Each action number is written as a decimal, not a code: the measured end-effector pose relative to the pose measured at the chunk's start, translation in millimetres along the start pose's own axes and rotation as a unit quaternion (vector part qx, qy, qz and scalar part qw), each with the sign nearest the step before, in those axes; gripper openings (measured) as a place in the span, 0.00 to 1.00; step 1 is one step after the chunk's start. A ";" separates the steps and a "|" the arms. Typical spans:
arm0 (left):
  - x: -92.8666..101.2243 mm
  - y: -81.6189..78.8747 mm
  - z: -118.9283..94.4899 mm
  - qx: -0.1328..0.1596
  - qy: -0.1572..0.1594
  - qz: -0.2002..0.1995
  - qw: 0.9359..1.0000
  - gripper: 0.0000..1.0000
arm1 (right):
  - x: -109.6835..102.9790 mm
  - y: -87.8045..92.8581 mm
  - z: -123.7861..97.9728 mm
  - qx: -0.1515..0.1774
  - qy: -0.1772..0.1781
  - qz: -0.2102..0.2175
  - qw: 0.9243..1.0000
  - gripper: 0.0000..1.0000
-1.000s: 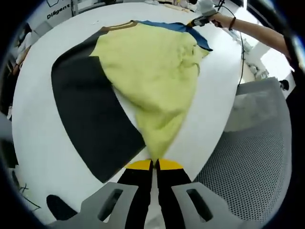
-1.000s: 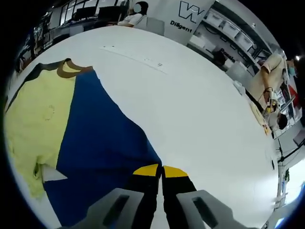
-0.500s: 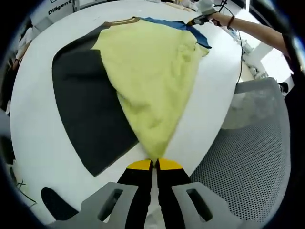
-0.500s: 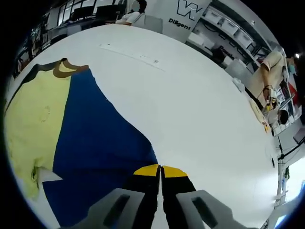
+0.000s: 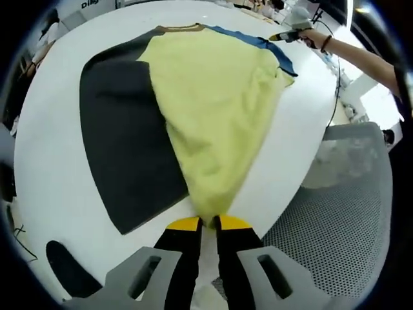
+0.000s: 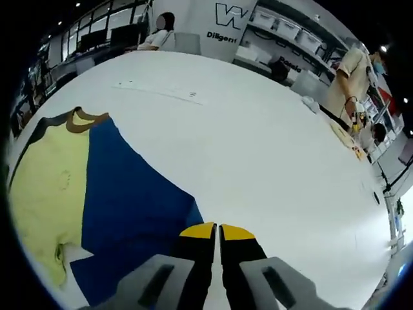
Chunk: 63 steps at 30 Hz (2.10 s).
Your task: Fold the garment on the visible template until the final outline fits inside the template.
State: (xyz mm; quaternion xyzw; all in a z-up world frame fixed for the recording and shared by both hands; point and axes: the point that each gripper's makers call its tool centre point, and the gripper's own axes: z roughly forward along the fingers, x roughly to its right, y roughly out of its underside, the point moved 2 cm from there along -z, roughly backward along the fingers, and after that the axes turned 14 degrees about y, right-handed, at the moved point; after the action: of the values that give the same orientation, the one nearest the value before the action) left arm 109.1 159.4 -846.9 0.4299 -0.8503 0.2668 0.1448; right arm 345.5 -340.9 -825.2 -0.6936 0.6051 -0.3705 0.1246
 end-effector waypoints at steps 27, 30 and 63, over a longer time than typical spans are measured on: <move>11.9 -26.4 -2.8 0.087 -0.016 0.018 0.996 0.89 | -78.2 -5.5 -75.6 0.053 -0.141 0.076 0.986 0.95; 15.7 -28.2 -2.2 0.093 -0.009 0.018 0.995 0.91 | -85.6 -1.4 -86.9 0.056 -0.152 0.068 0.984 0.98; 53.7 -35.3 -29.5 0.196 0.002 0.024 0.980 0.88 | -138.3 48.2 -178.3 0.075 -0.242 0.008 0.967 0.90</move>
State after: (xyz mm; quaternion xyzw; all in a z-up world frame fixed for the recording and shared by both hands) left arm 106.5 124.1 -785.7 0.4285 -0.7913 0.4330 0.0529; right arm 191.9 -174.3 -781.5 -0.7468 0.5327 -0.2345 0.3219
